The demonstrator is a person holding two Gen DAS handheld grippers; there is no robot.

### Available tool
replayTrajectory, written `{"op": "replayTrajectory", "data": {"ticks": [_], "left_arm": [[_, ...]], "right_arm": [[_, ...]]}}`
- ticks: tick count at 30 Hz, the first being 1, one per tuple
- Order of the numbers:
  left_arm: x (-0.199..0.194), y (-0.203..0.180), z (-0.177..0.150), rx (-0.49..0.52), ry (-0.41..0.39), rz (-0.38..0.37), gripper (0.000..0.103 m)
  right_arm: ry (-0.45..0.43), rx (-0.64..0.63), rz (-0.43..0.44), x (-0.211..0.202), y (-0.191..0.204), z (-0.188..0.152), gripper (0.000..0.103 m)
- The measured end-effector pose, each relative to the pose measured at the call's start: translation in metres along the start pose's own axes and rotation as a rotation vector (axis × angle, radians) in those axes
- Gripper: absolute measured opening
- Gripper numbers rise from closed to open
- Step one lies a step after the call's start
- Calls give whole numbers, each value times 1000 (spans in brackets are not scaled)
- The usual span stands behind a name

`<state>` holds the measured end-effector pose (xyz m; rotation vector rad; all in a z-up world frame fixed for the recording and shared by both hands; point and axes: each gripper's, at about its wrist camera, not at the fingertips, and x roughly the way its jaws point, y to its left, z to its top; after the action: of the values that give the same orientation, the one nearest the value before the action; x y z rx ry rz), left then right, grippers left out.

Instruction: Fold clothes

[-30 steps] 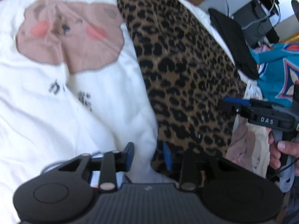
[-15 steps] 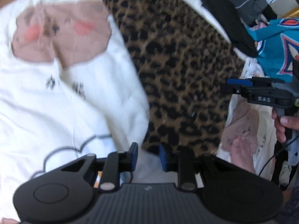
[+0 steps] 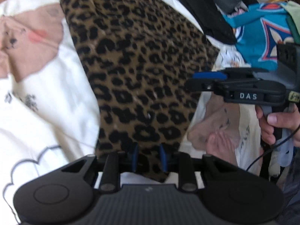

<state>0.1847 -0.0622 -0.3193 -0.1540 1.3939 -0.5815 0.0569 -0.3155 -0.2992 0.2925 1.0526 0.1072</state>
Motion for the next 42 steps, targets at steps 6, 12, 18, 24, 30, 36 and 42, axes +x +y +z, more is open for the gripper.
{"op": "replayTrajectory", "data": {"ticks": [6,12,18,24,30,36,42], "left_arm": [[11,-10,-8,31,34,13,22],[-7,-20,0,50,44,3,17],[-27,-9,37,55,-63,52,17],[-35,10,80,51,-180,133,17],[-36,25,108,65,-237,194,17],[-33,37,132,44,-289,229,17],[-24,44,161,61,-343,254,17]], "right_arm": [[73,-79,36,16,23,-15,24],[90,-86,26,15,22,-15,23],[29,6,2,1,-2,-8,24],[-47,67,-63,-7,-30,7,24],[-106,127,-131,-16,-66,22,25],[-133,172,-189,-21,-94,29,25],[-129,215,-232,-18,-114,27,25]]}}
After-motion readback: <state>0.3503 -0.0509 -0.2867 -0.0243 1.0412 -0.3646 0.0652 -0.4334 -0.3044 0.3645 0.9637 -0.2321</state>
